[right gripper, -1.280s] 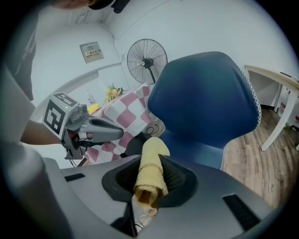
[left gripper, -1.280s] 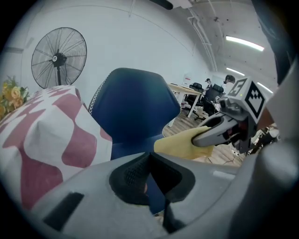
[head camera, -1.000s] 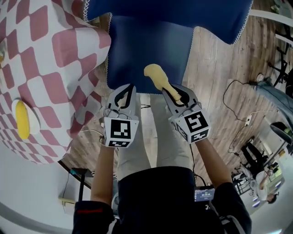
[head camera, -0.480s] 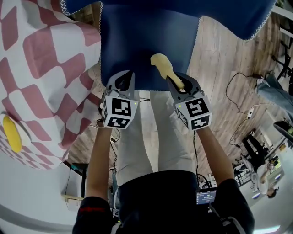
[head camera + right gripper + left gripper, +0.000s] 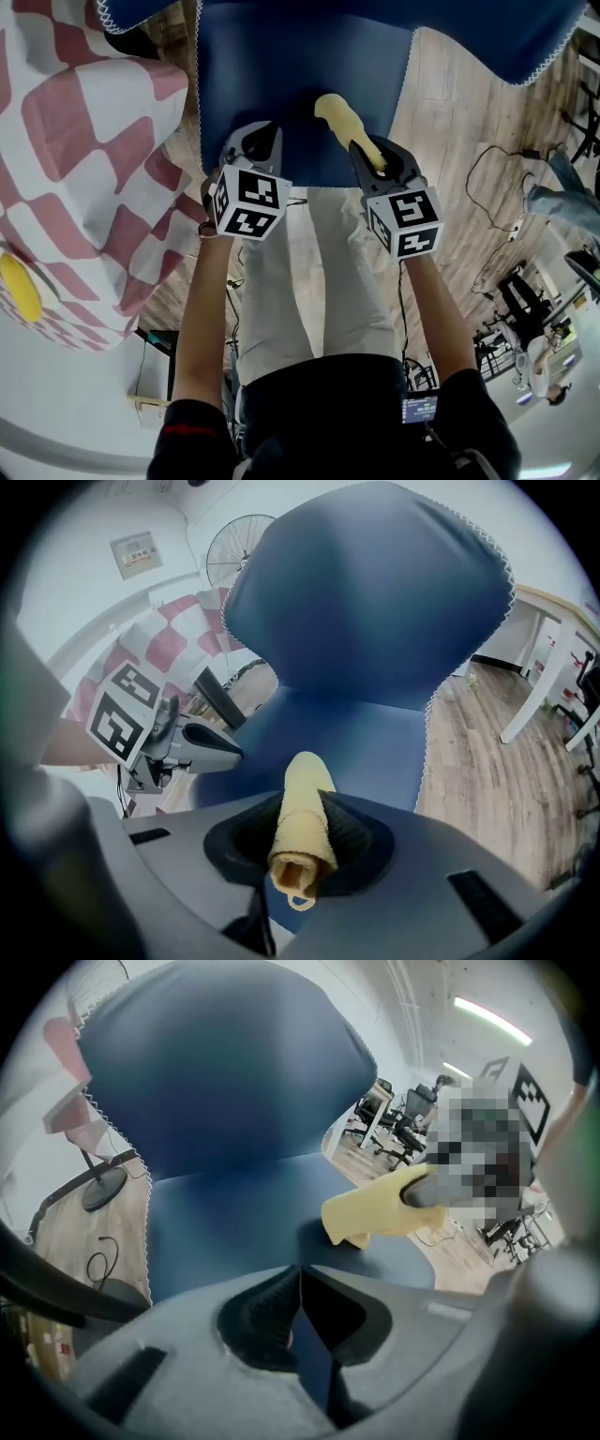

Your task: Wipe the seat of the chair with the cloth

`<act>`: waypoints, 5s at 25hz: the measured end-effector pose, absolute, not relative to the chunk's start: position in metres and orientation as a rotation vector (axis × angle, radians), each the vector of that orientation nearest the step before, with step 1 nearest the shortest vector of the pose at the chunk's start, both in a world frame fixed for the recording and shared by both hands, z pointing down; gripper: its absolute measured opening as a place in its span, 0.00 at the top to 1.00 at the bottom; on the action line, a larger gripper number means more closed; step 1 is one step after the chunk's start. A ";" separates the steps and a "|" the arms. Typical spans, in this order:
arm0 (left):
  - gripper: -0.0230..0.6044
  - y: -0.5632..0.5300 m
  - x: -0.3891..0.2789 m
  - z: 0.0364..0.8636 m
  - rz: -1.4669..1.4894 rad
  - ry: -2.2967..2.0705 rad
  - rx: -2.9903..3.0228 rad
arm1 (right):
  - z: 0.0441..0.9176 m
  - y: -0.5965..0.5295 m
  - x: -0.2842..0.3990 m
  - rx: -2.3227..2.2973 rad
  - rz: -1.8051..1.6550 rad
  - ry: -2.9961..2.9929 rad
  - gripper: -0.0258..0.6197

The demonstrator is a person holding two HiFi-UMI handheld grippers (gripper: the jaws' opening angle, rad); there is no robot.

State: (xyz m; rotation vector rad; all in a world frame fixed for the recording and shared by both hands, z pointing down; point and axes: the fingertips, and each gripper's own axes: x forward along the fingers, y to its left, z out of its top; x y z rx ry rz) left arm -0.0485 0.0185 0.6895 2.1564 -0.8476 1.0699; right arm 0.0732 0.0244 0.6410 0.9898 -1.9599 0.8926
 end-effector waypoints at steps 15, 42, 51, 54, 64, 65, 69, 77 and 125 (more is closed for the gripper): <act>0.71 -0.005 -0.048 0.712 1.150 -0.783 2.148 | 0.655 -0.030 0.107 1.126 0.742 -1.875 0.84; 0.69 -0.005 -0.063 0.738 1.297 -0.795 2.080 | 0.663 -0.131 0.170 1.303 0.448 -1.758 0.84; 0.69 -0.005 -0.066 0.739 1.289 -0.795 2.063 | 0.682 -0.149 0.178 1.434 0.548 -1.694 0.84; 0.69 -0.004 -0.065 0.739 1.287 -0.799 2.064 | 0.689 -0.151 0.178 1.451 0.570 -1.679 0.84; 0.69 -0.005 -0.066 0.739 1.267 -0.787 2.072 | 0.692 -0.157 0.163 1.445 0.629 -1.695 0.85; 0.69 -0.005 -0.066 0.739 1.260 -0.787 2.074 | 0.691 -0.158 0.158 1.432 0.625 -1.708 0.85; 0.69 -0.005 -0.066 0.738 1.250 -0.787 2.079 | 0.690 -0.163 0.131 1.385 0.604 -1.750 0.85; 0.69 -0.006 -0.063 0.738 1.241 -0.801 2.071 | 0.693 -0.168 0.094 1.344 0.632 -1.808 0.85; 0.69 -0.008 -0.064 0.736 1.206 -0.844 2.110 | 0.689 -0.152 -0.009 1.108 0.699 -2.037 0.85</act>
